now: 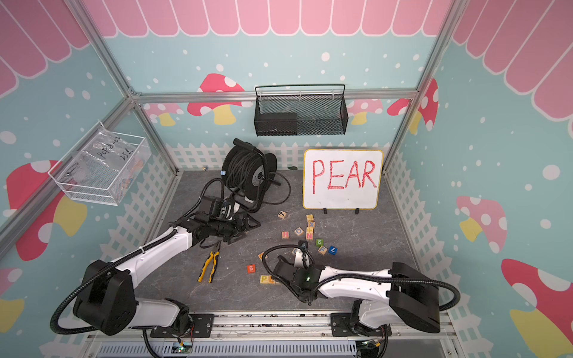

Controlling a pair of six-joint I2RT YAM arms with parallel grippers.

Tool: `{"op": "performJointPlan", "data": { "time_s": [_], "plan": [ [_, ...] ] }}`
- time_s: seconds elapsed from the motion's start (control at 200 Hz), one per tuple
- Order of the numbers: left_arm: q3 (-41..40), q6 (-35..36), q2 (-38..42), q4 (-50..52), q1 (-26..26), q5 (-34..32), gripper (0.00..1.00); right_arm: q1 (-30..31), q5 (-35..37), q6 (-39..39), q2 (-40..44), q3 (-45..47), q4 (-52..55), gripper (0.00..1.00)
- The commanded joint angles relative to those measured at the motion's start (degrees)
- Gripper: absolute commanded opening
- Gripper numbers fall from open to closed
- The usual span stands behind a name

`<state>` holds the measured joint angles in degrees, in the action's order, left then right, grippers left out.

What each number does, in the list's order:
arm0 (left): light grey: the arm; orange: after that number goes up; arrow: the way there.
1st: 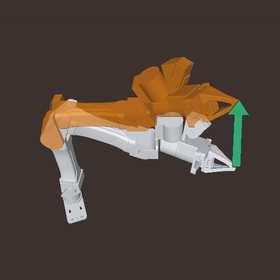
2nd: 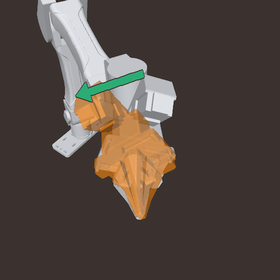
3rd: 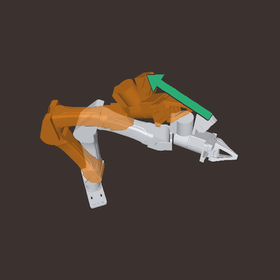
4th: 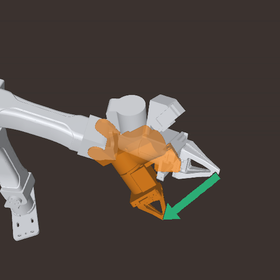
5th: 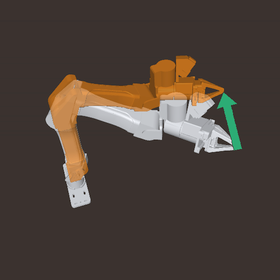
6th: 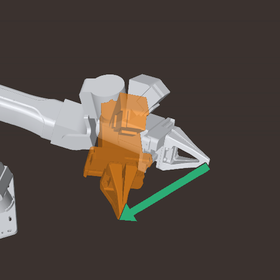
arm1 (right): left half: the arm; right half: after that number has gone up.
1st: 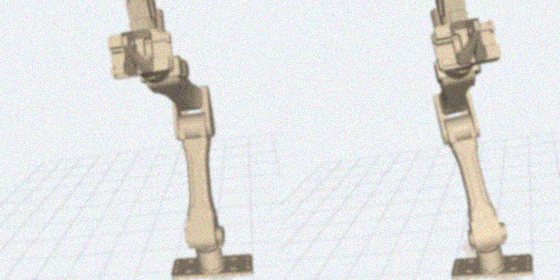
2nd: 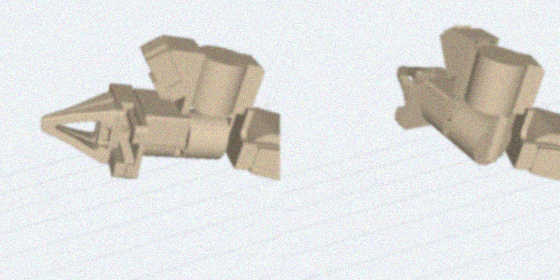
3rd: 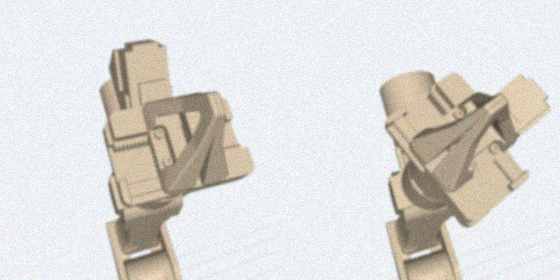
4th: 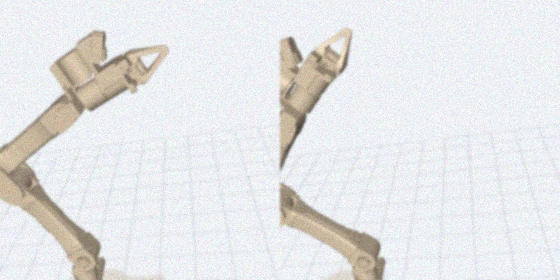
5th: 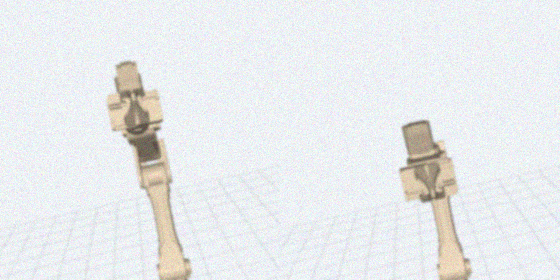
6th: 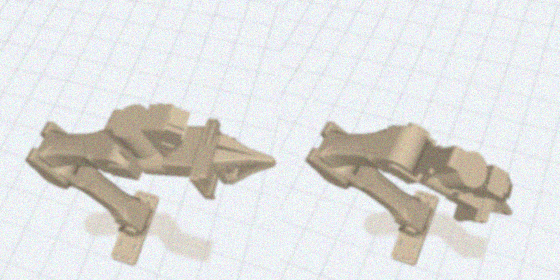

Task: Spell the uppercase word “pear” with letter blocks
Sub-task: Move the letter block to the center of the board, then pick up the letter block from the center of the board.

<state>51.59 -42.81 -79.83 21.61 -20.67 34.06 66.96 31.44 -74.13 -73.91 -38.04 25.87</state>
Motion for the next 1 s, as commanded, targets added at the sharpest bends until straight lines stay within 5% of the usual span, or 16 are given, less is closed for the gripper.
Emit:
{"op": "performJointPlan", "data": {
  "time_s": [0.0, 0.485, 0.696, 0.996],
  "plan": [
    [1.83, 1.98, 0.48, 0.4, 0.1, -0.51, 0.99, -4.83, 2.27, 5.86, 2.29, -2.22, 1.89, 0.79],
    [6.4, 10.26, 0.89, 6.3, -2.57, -8.92, 0.99, -25.38, -5.81, 19.98, -0.06, -7.29, -2.88, 0.78],
    [9.35, 15.12, -1.47, 8.96, -11.83, -12.12, 0.99, -32.28, -9.18, 19.62, 0.39, -5.29, -3.12, 0.76],
    [16.01, 16.7, -6.05, 13.09, -17.08, -12.04, 0.98, -37.51, -12.09, 21.35, 6.28, -0.27, -6.5, 0.75]
  ]
}}
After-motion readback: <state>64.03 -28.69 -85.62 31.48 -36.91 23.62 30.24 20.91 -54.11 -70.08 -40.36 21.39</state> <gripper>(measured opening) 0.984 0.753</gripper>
